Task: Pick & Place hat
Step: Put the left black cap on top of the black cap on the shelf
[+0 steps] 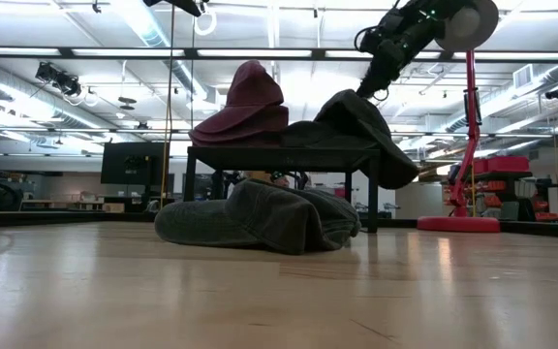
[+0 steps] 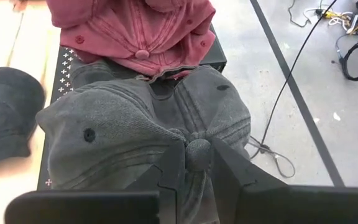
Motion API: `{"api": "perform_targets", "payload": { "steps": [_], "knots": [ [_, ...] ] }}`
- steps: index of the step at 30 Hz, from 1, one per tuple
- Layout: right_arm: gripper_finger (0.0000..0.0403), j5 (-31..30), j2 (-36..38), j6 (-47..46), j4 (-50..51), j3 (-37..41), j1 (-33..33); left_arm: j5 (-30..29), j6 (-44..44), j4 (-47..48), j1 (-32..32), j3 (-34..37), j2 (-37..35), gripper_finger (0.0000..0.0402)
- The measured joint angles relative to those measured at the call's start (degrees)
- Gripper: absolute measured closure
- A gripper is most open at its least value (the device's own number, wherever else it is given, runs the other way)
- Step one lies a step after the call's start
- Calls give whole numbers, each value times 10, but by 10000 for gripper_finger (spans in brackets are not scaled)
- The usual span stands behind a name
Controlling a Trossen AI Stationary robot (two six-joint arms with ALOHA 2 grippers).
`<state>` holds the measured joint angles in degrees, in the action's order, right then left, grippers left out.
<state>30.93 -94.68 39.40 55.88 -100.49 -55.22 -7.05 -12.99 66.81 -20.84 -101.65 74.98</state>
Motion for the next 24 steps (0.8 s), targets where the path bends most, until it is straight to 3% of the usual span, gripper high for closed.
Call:
{"api": "perform_targets", "payload": {
  "steps": [12, 24],
  "knots": [
    [347, -2, 2, 16, 54, -89, 6, 0, 0, 0, 0, 0, 0, 203],
    [347, 2, 2, 31, 61, -141, 55, 0, 0, 0, 0, 0, 0, 203]
  ]
}}
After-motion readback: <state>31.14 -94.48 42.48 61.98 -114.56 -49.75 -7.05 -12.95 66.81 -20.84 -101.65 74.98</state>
